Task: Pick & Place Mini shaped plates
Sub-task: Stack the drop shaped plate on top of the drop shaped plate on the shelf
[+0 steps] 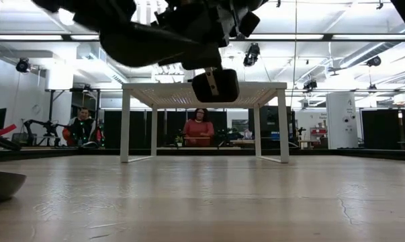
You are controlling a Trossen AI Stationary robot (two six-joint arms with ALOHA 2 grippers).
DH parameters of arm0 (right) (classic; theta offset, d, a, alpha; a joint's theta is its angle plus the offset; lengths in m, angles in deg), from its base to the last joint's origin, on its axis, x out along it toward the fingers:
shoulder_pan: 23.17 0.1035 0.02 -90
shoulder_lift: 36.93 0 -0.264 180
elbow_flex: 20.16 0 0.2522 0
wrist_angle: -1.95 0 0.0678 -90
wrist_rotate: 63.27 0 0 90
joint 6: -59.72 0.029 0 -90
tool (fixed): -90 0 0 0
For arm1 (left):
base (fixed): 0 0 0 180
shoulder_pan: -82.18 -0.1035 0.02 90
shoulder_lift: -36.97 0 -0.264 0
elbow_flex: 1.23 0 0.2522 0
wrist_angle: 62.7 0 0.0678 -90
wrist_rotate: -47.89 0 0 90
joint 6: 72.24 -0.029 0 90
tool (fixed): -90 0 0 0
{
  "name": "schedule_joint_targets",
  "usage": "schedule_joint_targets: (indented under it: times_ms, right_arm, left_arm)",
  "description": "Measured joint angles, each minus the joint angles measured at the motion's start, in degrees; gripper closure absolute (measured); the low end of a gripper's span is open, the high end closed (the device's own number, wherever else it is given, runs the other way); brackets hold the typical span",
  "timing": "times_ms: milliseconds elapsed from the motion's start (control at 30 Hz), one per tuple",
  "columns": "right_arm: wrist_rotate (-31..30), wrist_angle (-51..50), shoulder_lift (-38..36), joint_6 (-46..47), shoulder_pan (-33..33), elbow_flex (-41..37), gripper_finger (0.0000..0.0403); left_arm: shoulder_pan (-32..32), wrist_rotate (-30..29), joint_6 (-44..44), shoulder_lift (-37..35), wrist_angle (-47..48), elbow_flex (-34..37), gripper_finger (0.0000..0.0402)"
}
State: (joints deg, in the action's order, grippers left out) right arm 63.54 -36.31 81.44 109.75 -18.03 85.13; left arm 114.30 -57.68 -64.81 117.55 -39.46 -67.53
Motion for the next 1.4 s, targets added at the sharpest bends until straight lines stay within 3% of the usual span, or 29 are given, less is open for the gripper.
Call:
schedule_joint_targets:
  times_ms: [233, 1400]
  right_arm:
    - [-1.06, 1.62, 0.00, 3.83, -0.43, -0.02, 0.0394]
    - [-4.01, 3.94, 0.37, 6.11, -1.27, -0.02, 0.0394]
  left_arm:
    - [-0.02, 0.02, 1.91, 0.00, 4.96, -0.13, 0.0282]
    - [-2.33, 0.04, 3.20, 0.81, 4.15, -1.70, 0.0282]
